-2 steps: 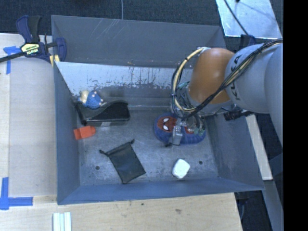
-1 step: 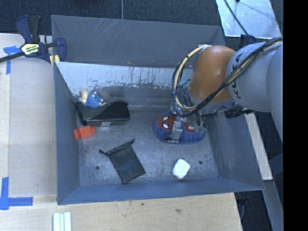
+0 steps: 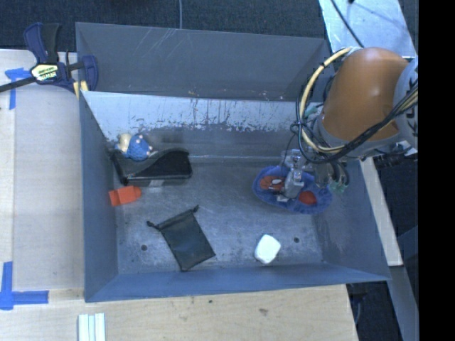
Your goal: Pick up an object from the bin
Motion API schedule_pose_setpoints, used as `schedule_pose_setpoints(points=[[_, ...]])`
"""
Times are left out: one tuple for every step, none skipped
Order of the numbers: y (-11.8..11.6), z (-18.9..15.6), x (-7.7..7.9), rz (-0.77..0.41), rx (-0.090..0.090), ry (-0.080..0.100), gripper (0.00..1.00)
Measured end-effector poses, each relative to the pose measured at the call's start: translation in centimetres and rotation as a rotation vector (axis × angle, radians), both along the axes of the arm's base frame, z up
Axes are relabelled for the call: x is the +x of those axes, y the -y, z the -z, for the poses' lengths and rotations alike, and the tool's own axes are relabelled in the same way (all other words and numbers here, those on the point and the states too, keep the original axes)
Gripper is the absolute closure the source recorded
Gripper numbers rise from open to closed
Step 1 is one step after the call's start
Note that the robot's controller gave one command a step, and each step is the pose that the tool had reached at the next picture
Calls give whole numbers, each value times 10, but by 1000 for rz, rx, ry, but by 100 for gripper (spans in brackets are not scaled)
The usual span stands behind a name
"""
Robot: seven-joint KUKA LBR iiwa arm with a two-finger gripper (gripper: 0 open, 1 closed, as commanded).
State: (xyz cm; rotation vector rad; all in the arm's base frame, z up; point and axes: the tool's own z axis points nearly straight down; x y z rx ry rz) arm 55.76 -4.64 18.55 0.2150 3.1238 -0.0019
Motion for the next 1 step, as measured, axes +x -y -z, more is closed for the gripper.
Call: schedule_pose_setpoints(points=[[-6,-84,52,1,1,5,100]])
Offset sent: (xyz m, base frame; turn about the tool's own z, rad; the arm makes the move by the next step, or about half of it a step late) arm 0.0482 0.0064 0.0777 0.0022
